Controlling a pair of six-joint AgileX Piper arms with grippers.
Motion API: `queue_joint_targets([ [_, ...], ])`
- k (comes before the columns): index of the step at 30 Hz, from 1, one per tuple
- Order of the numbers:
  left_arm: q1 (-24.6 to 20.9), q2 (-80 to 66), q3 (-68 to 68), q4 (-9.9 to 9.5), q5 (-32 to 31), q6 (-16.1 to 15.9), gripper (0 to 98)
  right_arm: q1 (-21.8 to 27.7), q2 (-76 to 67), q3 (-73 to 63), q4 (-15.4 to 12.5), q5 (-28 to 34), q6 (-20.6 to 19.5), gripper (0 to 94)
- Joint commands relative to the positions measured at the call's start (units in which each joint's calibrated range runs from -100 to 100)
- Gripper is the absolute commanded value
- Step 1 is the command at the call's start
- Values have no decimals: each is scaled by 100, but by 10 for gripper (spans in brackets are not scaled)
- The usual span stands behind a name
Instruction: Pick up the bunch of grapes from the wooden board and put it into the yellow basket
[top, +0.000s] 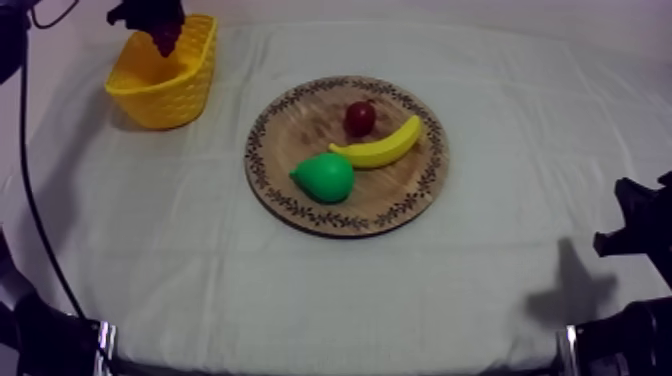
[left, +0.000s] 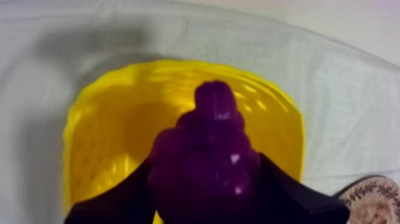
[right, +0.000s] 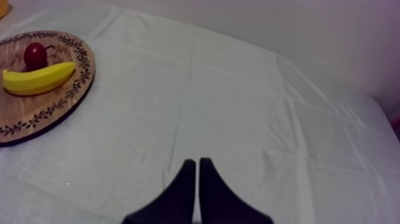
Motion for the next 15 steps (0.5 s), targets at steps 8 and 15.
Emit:
queue_joint_targets([
  [8, 1, 21, 414, 16, -419, -29, 594, -2, 2, -1, 1, -4, 0, 3],
  [15, 17, -202, 734, -9, -708, -174, 899, -2, 2, -1, 1, -4, 0, 3],
])
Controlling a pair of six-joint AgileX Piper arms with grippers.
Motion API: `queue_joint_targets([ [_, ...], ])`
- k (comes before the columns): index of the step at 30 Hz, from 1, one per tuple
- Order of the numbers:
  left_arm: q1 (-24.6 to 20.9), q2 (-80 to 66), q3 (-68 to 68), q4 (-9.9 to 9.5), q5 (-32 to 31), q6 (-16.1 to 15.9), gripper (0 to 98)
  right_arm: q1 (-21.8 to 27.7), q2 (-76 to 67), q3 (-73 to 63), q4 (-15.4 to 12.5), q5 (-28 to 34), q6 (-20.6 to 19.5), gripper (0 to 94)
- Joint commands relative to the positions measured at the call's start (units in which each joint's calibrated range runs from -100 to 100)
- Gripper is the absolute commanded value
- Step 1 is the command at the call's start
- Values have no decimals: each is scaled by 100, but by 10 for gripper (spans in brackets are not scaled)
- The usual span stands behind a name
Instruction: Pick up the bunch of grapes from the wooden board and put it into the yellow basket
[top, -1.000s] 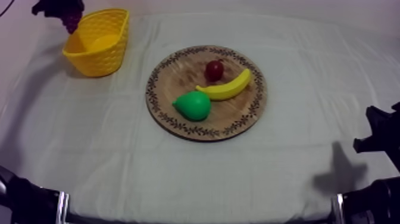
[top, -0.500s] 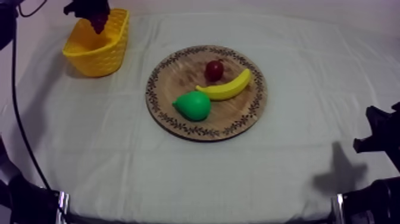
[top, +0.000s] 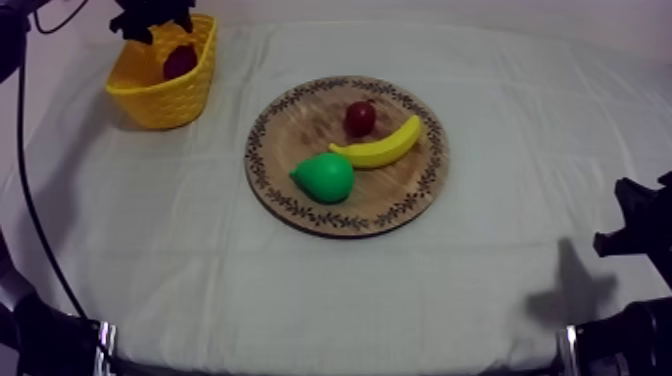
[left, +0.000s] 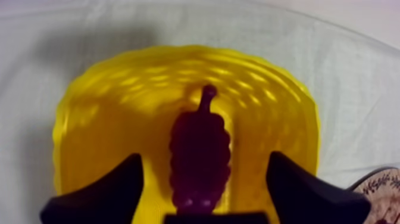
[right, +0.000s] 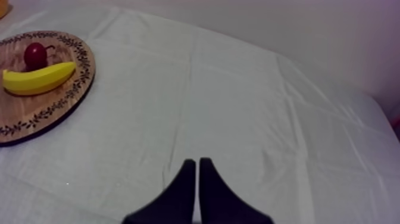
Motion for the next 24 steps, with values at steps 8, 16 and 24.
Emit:
queue_joint_targets([
  [8, 3, -292, 378, -12, -273, -12, 936, -2, 2, -1, 1, -4, 0, 3],
  [16, 4, -920, 995, -13, -497, 2, 812, -2, 2, -1, 1, -4, 0, 3],
  [24, 33, -2395, 2529, -81, -773, -57, 628, -2, 2, -1, 1, -4, 0, 3],
])
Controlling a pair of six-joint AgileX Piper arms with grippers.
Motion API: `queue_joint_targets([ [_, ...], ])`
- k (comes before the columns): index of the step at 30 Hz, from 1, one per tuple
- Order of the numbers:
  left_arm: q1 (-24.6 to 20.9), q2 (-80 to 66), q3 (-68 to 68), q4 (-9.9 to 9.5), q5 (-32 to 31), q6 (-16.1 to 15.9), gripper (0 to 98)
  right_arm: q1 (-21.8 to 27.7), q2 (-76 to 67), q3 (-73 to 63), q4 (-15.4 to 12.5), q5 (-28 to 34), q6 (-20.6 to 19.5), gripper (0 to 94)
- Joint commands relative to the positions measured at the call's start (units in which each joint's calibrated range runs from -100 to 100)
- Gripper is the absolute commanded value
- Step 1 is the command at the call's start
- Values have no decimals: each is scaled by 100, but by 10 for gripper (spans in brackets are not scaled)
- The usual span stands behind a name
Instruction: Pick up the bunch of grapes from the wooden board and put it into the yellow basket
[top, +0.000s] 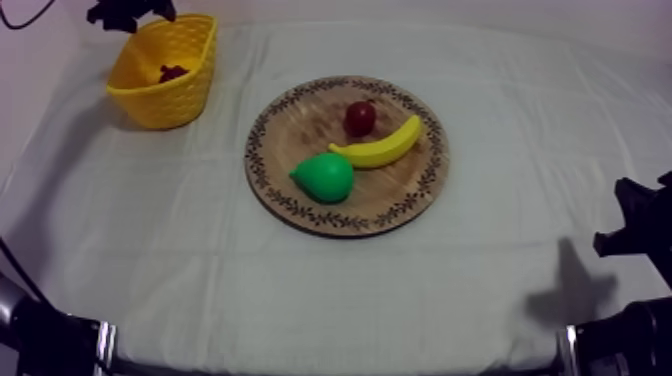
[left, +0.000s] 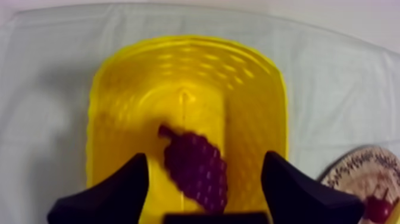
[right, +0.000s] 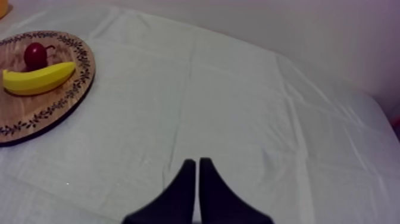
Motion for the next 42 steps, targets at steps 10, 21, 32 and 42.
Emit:
queue_joint_targets([
  [10, 32, -2528, 2976, -24, -149, -27, 412, -2, 2, -1, 1, -4, 0, 3],
  [21, -54, -4308, 5375, -25, -812, -348, 286, -2, 2, -1, 1, -4, 0, 3],
  [32, -151, -6425, 7237, -73, -1532, -689, 199, -2, 2, -1, 1, -4, 0, 3],
  [42, -390, -8229, 8560, -13, -1720, -745, 142, -2, 2, -1, 1, -4, -1, 3],
])
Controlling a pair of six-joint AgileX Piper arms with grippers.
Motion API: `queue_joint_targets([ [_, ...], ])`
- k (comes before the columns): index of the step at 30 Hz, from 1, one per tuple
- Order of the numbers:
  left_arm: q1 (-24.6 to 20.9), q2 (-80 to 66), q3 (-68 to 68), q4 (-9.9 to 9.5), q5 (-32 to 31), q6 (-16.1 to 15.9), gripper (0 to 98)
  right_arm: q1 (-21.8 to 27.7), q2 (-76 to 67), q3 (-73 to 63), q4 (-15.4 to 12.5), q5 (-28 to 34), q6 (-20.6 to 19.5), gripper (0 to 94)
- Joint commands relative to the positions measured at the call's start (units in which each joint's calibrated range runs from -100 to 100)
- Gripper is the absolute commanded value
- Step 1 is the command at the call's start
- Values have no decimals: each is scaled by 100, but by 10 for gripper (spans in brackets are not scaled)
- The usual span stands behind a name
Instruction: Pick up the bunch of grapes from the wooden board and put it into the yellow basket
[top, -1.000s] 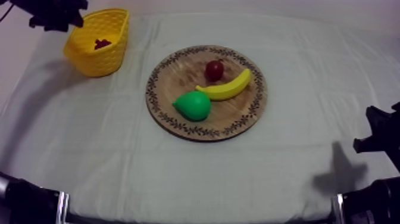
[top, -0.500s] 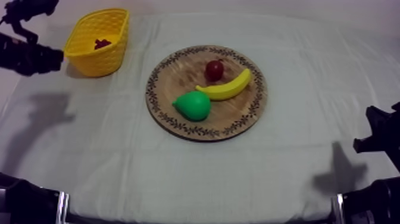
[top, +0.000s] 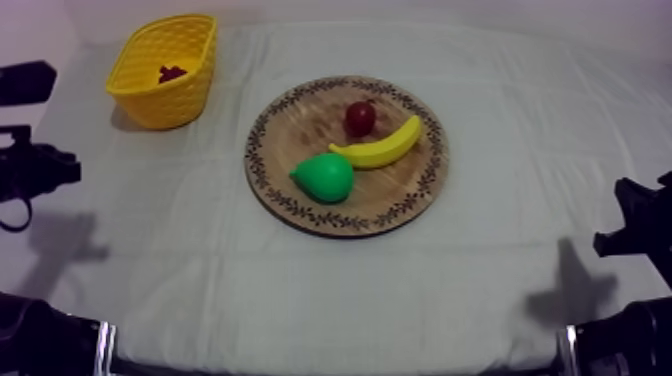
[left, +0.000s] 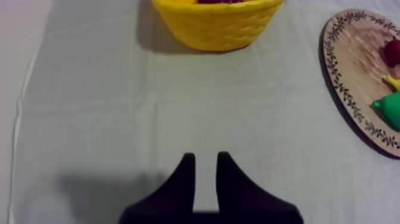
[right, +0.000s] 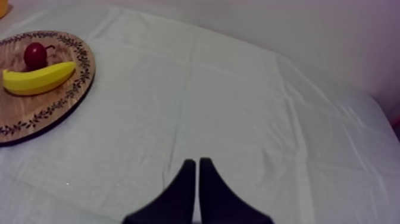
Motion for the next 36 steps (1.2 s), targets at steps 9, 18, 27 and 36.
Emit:
queue_joint_targets([
  [9, -122, -1772, 1014, 237, 3, -295, 104, -2, 2, -1, 1, -4, 0, 3],
  [18, -147, -2825, 1863, 259, -403, -310, 80, -2, 2, -1, 1, -4, 0, 3],
  [27, -159, -3634, 2144, 141, -573, -283, 5, -2, 2, -1, 1, -4, 0, 3],
  [36, -229, -4305, 2199, -3, -632, -184, 0, -2, 2, -1, 1, -4, 0, 3],
])
